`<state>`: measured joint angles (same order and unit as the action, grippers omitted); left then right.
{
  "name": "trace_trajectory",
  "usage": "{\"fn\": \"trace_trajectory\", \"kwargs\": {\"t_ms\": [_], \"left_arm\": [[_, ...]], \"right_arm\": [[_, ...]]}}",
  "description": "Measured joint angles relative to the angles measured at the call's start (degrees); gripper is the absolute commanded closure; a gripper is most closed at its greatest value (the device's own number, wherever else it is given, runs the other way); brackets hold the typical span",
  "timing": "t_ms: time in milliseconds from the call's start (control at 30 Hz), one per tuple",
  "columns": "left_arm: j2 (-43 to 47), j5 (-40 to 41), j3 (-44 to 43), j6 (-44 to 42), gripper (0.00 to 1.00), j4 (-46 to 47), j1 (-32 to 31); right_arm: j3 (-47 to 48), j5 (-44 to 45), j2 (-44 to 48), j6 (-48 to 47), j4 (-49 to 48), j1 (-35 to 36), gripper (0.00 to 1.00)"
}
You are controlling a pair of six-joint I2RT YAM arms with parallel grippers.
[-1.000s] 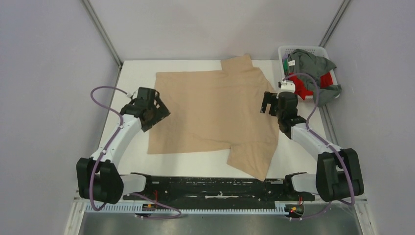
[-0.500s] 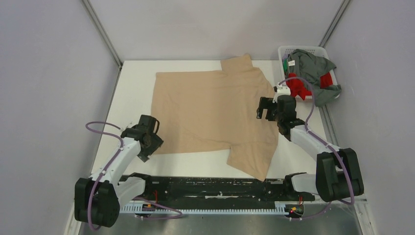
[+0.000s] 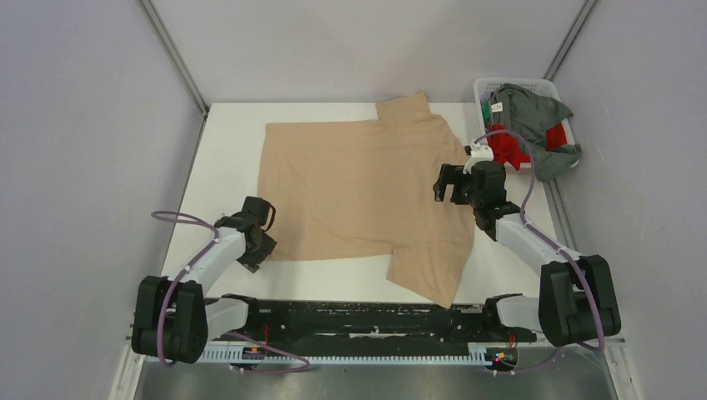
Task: Fold and stack the t-shirts
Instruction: Grab the side of the flattened tshirt closest away from the robot with both arms
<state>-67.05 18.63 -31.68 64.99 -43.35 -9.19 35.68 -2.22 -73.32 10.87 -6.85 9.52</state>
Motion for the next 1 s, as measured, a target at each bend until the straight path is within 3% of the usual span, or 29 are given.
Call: {"fn": "trace_trajectory", "kwargs": {"t_ms": [267, 400, 800, 900, 1000], "left_arm": [[-1.27, 1.05, 0.15, -0.17, 0.64, 2.34, 2.05], [-2.89, 1.22, -0.61, -0.85, 0.98, 3.89, 3.13], [-6.19, -0.48, -3.58, -4.83, 0.98, 6.29, 5.77], [-6.36, -0.13, -3.63, -5.92, 0.98, 7.06, 6.08], [-6.88, 0.79, -3.87, -6.40, 0.98, 7.80, 6.45]], "right_arm": [[0.00, -1.33, 0.00, 0.04, 0.02, -0.26, 0.02], [0.00, -1.49, 0.00, 0.04, 0.02, -0.46, 0.02], [0.00, -3.45, 5.44, 0.50, 2.25, -0.24, 0.02], [0.46, -0.63, 6.80, 0.15, 4.98, 3.72, 0.02], [2.45, 3.85, 6.58, -1.25, 10.91, 13.49, 0.02]]}}
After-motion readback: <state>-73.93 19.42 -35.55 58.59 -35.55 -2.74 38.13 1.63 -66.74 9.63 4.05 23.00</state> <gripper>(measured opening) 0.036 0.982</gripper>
